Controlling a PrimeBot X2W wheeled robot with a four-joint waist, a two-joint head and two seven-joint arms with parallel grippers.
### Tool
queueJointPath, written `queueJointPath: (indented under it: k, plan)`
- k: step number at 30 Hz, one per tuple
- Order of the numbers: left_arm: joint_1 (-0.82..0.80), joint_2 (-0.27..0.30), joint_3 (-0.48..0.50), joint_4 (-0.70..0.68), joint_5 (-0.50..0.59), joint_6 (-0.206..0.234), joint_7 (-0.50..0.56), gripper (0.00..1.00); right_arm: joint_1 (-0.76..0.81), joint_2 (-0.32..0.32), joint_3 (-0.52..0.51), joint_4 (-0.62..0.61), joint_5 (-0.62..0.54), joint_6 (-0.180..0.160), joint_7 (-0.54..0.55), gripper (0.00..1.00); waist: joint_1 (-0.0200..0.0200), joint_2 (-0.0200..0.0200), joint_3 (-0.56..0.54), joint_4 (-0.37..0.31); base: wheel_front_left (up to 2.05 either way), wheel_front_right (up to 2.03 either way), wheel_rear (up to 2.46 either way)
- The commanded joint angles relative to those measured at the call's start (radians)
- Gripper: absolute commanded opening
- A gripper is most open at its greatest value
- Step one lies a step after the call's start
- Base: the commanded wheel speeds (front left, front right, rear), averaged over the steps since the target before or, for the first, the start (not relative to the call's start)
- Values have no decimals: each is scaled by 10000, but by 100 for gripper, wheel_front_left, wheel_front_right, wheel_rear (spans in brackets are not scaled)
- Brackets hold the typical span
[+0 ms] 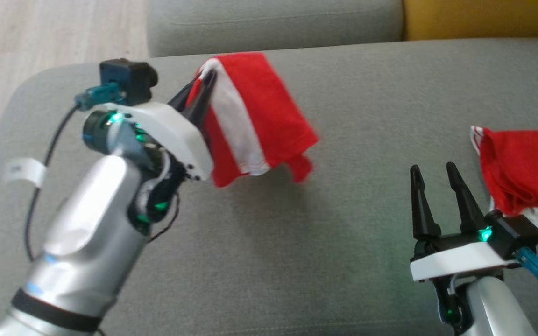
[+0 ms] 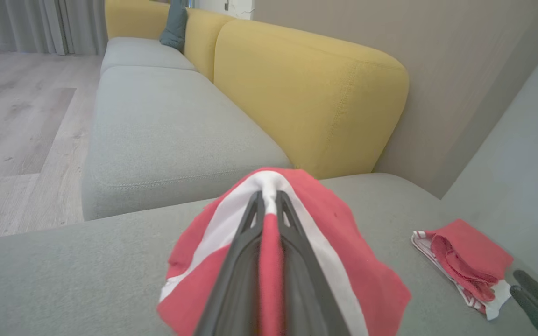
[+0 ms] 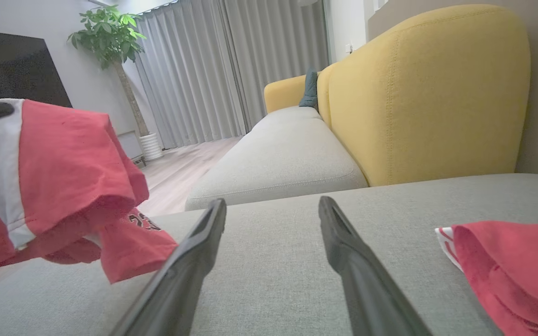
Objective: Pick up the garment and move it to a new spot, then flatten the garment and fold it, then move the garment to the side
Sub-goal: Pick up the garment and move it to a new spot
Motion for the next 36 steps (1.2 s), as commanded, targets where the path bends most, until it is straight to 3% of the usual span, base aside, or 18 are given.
queueJointPath:
  k: [1,7,12,13,14,21,28,36]
  plan:
    - [-578,23,356,-372,276,328,-281,0,-265,-33,262,-413,111,-9,-106,100,1,-1,118,-283,0,0,0]
    - [-202,-1047,-112,305,747,1026,-1186,0,-414,-33,404,-534,201,-9,-107,100,1,-1,563,-933,0,0,0]
    - [-26,-1804,-735,1733,1277,1307,-2166,0,-624,-33,501,-597,249,-9,-108,100,1,-1,999,-1372,0,0,0]
    - [-10,-1907,-882,2068,1326,1314,-2266,35,-675,-33,510,-614,263,-9,-108,100,1,-1,1115,-1440,0,0,0]
    - [8,-1998,-1063,2390,1339,1238,-2329,100,-713,-33,511,-617,280,-9,-108,100,1,-1,1191,-1484,0,0,0]
    - [-137,-2215,-1547,3551,1127,715,-2967,100,-850,-33,484,-620,297,-9,-108,100,1,-1,1493,-1478,0,0,0]
    - [-694,-2169,-946,3668,772,507,-3674,100,-755,-33,347,-356,86,-9,-108,100,1,-1,1211,-795,0,0,0]
    - [-681,-1090,92,2255,559,665,-3882,100,-520,-33,246,-159,-78,-9,-108,100,1,-1,469,109,0,0,0]
